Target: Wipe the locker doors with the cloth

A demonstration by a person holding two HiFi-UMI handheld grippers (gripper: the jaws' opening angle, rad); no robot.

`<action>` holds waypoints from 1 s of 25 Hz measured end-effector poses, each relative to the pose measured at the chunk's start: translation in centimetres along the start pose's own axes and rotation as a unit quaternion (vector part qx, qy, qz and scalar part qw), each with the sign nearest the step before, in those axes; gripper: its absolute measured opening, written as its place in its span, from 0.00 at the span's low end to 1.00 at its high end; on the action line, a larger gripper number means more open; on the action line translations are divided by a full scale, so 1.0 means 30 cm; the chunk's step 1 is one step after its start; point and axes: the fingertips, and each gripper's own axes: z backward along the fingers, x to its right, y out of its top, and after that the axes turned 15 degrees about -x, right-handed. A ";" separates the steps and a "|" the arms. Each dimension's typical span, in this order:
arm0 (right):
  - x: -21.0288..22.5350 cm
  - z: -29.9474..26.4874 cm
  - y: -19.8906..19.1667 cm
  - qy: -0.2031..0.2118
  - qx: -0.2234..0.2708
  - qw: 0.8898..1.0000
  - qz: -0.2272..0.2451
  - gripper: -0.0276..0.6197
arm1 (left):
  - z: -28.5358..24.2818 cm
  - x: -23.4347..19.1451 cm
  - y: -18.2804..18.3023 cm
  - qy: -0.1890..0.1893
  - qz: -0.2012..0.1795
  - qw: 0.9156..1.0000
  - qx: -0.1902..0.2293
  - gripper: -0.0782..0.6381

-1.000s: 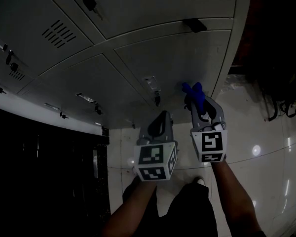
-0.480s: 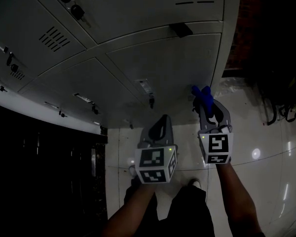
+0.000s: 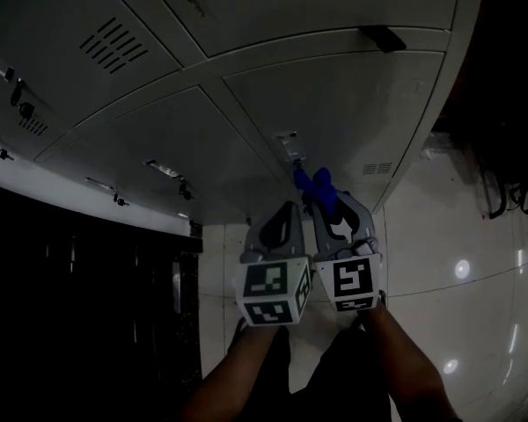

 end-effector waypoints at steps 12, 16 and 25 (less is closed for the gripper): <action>-0.168 -0.195 -0.032 0.001 -0.017 1.000 -0.002 0.17 | -0.032 -0.221 -0.042 -0.003 -0.006 1.000 -0.004 0.11; -0.144 -0.182 -0.040 -0.006 -0.018 1.000 -0.002 0.17 | -0.044 -0.202 -0.048 -0.009 -0.008 1.000 -0.006 0.11; 0.033 -0.105 -0.105 -0.034 -0.021 0.999 -0.006 0.17 | -0.104 -0.038 -0.044 -0.029 -0.023 0.999 -0.006 0.11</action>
